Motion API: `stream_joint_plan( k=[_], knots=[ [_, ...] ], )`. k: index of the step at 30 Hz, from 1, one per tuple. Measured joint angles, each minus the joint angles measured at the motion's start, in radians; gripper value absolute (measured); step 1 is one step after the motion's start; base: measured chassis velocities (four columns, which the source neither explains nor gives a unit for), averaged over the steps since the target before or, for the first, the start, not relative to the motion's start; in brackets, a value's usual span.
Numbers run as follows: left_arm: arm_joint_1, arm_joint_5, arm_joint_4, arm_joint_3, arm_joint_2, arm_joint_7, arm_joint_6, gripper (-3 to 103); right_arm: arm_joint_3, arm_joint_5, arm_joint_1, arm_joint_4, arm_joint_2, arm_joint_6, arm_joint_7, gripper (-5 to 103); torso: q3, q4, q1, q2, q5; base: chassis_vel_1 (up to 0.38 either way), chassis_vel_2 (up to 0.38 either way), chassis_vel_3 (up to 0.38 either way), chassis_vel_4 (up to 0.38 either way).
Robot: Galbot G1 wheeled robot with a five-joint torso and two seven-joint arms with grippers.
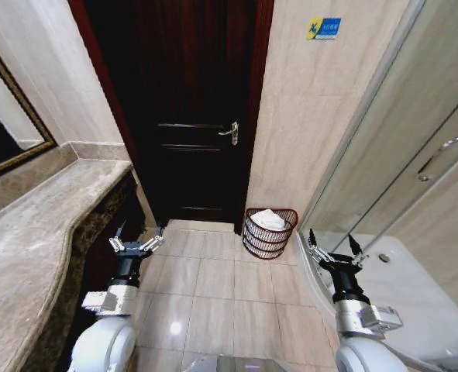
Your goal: Discard the used towel into the hamper.
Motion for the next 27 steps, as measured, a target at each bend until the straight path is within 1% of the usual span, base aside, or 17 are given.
stream_joint_plan(
  k=[27],
  knots=[
    [0.000,0.000,0.000,0.000,0.000,0.000,0.000,100,0.000,0.000,0.000,0.000,0.000,0.000,0.000,100,0.000,0.0000,0.000,0.000,0.0000,0.069,-0.067,-0.073,0.073]
  ],
)
